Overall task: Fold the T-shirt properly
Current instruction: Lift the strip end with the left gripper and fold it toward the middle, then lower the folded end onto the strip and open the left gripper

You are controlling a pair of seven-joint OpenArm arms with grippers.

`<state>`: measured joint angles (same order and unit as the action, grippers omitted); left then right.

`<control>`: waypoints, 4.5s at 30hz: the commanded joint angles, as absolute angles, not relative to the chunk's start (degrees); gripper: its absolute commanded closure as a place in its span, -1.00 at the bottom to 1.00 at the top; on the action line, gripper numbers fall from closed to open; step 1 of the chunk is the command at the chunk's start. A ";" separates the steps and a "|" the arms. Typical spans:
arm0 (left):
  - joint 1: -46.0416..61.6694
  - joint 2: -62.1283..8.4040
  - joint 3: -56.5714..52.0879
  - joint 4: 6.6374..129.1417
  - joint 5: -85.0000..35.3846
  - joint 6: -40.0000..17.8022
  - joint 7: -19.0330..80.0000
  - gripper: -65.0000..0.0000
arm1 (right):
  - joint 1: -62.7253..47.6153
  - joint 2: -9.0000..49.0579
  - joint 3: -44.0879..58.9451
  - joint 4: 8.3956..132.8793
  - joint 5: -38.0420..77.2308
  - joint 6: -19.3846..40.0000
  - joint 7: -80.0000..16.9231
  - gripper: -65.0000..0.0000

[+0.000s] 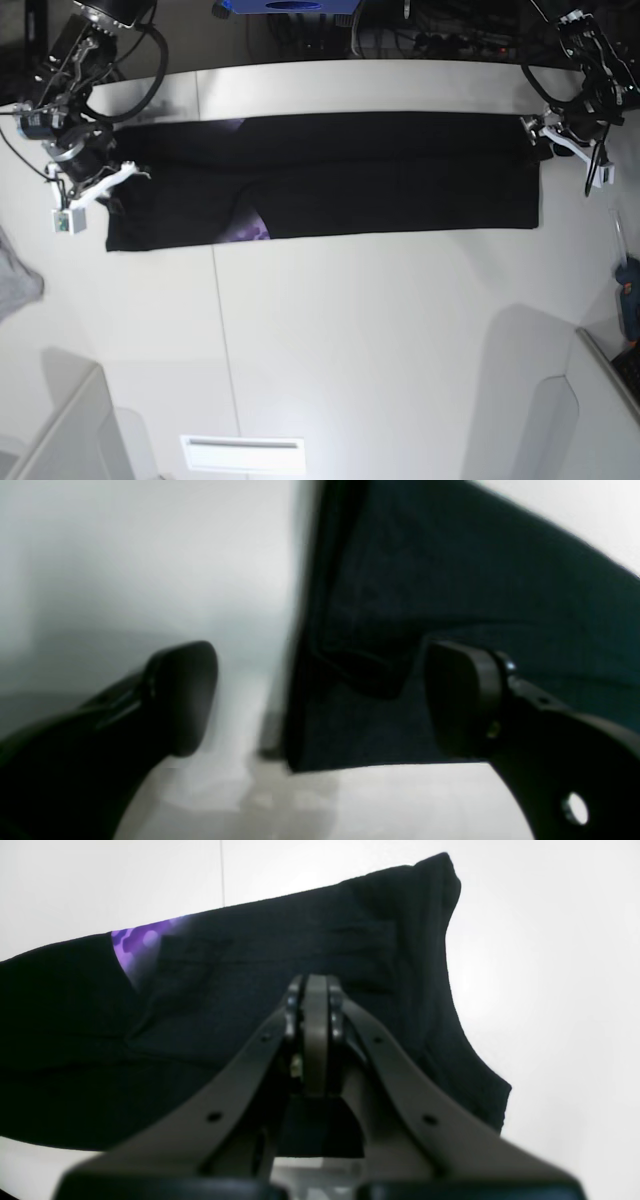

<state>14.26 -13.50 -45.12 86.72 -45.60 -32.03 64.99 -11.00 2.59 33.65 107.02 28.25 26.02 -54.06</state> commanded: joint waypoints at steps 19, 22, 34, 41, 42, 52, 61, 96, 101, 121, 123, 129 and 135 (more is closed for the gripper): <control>12.79 -14.37 -38.11 78.11 -38.90 -32.40 57.36 1.00 | -11.65 2.51 33.80 111.43 29.23 26.33 -52.97 1.00; 12.79 -14.37 -38.73 78.55 -38.81 -32.40 57.27 1.00 | -11.65 2.51 33.80 111.43 29.23 26.33 -52.97 1.00; 13.41 -15.69 -43.21 89.01 -38.64 -32.40 57.19 1.00 | -11.91 2.51 33.80 111.43 29.23 26.33 -52.97 1.00; 18.07 -15.16 -42.95 100.88 -38.64 -32.40 57.45 1.00 | -12.35 2.51 33.80 111.43 29.23 26.33 -52.97 1.00; 18.86 -15.08 -42.95 102.64 -38.64 -32.40 57.45 1.00 | -12.35 2.51 33.80 111.43 29.23 26.33 -52.97 1.00; 21.49 -12.18 -32.57 110.02 -38.64 -32.13 57.54 1.00 | -12.44 1.36 33.80 111.52 29.23 26.33 -52.97 1.00; 20.00 -9.45 -21.67 110.11 -38.90 -27.30 57.45 1.00 | -12.53 1.36 33.80 111.52 29.23 26.33 -52.97 1.00; 12.70 -3.21 -2.95 107.03 -38.99 -20.35 57.54 1.00 | -12.62 1.36 33.98 111.34 29.23 26.24 -52.97 1.00; 12.62 -1.80 -2.95 107.03 -38.73 -20.35 57.54 1.00 | -12.62 1.36 33.89 111.34 29.23 26.07 -52.97 1.00; 9.10 -1.63 2.07 102.20 -39.16 -16.57 57.54 1.00 | -12.53 1.27 34.15 111.25 29.23 25.98 -52.97 1.00; 9.01 -1.63 2.07 102.20 -39.16 -16.57 57.54 1.00 | -12.53 1.27 34.24 111.25 29.23 25.98 -52.97 1.00; 9.27 -1.63 2.15 102.20 -39.25 -16.57 57.54 1.00 | -12.35 1.27 34.15 111.25 29.23 25.98 -52.97 1.00; 9.71 -1.63 2.24 102.20 -39.25 -16.57 57.54 1.00 | -12.26 1.27 34.07 111.16 29.23 25.98 -52.97 1.00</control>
<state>10.22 -1.78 2.09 101.23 -37.78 -16.27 58.50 -12.91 0.78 33.91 110.24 28.25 25.98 -54.24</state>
